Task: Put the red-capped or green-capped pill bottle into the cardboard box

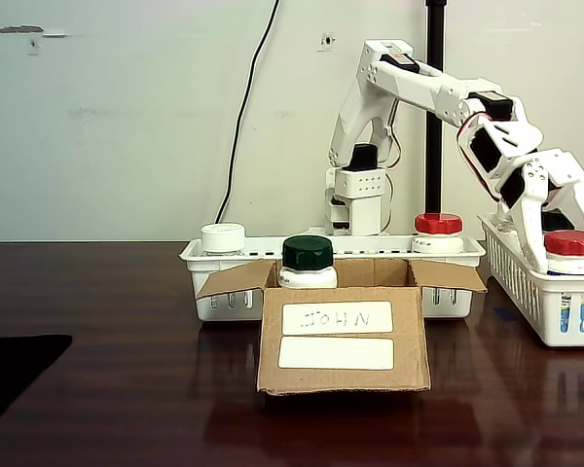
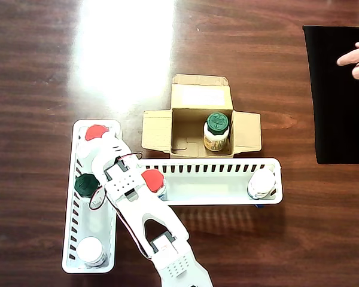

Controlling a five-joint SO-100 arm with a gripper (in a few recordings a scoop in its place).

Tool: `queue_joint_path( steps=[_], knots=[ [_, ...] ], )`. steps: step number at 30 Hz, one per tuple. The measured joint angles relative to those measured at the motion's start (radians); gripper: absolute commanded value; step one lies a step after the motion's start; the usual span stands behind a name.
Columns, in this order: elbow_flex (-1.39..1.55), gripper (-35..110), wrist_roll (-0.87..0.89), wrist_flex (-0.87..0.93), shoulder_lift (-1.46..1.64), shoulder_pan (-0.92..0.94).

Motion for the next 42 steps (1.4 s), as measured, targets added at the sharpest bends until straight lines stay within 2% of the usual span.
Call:
queue_joint_path(
  steps=[3, 7, 9, 13, 20, 32, 36, 42],
  knots=[
    [0.014, 38, -0.012, 0.000, 0.002, 0.000],
    [0.014, 2, -0.017, -0.008, 0.012, -0.003],
    [0.014, -7, -0.026, -0.009, 0.012, -0.003],
    [0.002, 4, -0.055, 0.044, 0.023, 0.002],
    [-0.160, 1, -0.127, 0.285, 0.028, -0.008],
    [-0.920, 1, -0.187, 0.910, -0.009, 0.040],
    [-1.009, 1, -0.150, 1.005, -0.029, 0.126],
    [-1.066, 1, -0.101, 1.020, -0.083, 0.282]
  ],
)
